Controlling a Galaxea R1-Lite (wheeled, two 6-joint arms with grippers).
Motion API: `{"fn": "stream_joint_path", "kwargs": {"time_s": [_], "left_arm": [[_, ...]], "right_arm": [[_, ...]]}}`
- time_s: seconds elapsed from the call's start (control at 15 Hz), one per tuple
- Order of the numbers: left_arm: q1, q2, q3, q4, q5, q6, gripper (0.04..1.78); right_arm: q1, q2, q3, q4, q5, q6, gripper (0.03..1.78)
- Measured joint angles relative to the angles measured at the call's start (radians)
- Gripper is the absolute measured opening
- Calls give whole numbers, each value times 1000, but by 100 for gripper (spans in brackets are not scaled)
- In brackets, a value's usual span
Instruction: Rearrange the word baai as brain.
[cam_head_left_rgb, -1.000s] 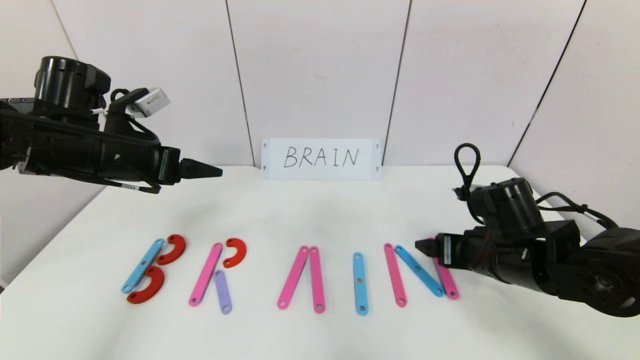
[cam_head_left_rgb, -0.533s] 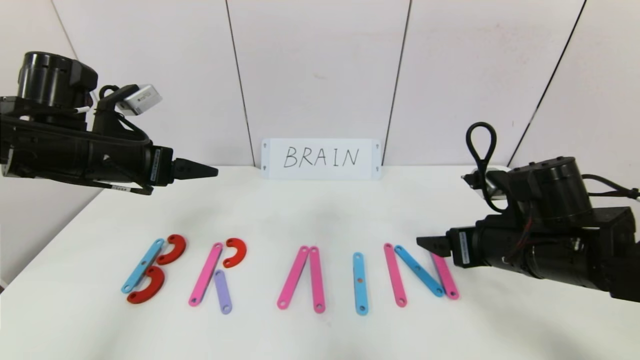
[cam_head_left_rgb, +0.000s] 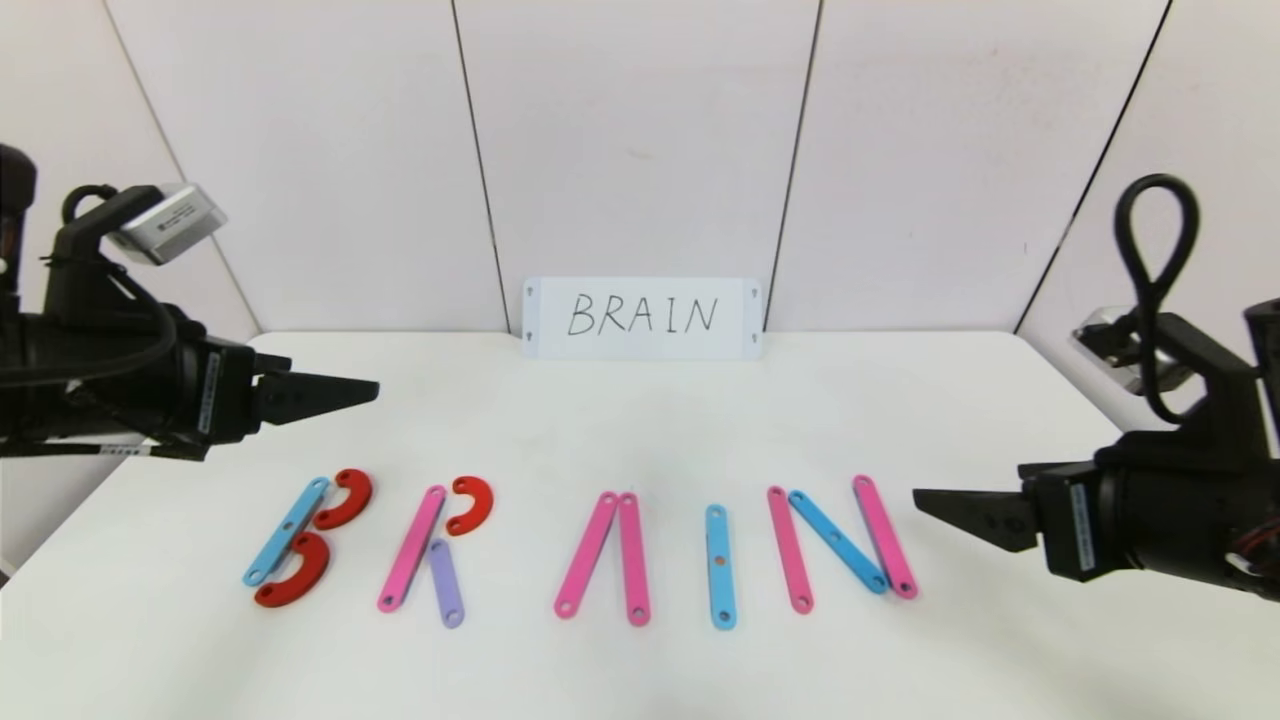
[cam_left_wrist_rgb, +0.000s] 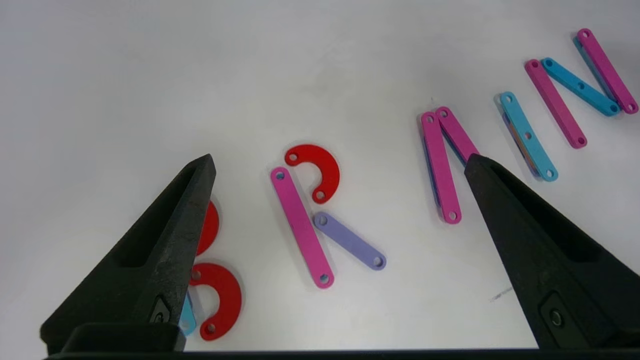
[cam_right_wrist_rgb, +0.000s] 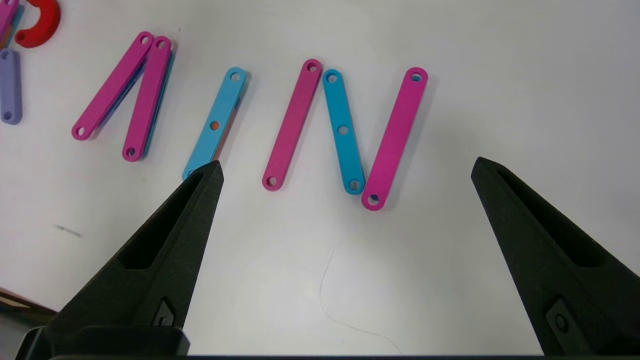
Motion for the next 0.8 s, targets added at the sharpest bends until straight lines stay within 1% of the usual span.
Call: {"fn": "stream_joint_path", "kwargs": {"time_s": [0.2, 0.4, 0.47, 0.6, 0.67, 0.8], "left_arm": [[1, -150, 131, 0, 26, 2, 174], [2, -307, 251, 0, 64, 2, 174], [2, -367, 294, 0, 73, 3, 174], [2, -486, 373, 8, 91, 4, 174], [2, -543, 405, 17, 104, 9, 174], [2, -660, 460, 41, 133, 18, 174]], "right_arm": [[0, -148, 42, 50, -4, -1, 174], [-4, -303, 100, 67, -17, -1, 174], [-8, -352, 117, 82, -26, -1, 174], [-17, -454, 150, 113, -62, -1, 174], [-28, -502, 164, 133, -79, -2, 174], [-80, -603, 190, 173, -95, -14, 174]]}}
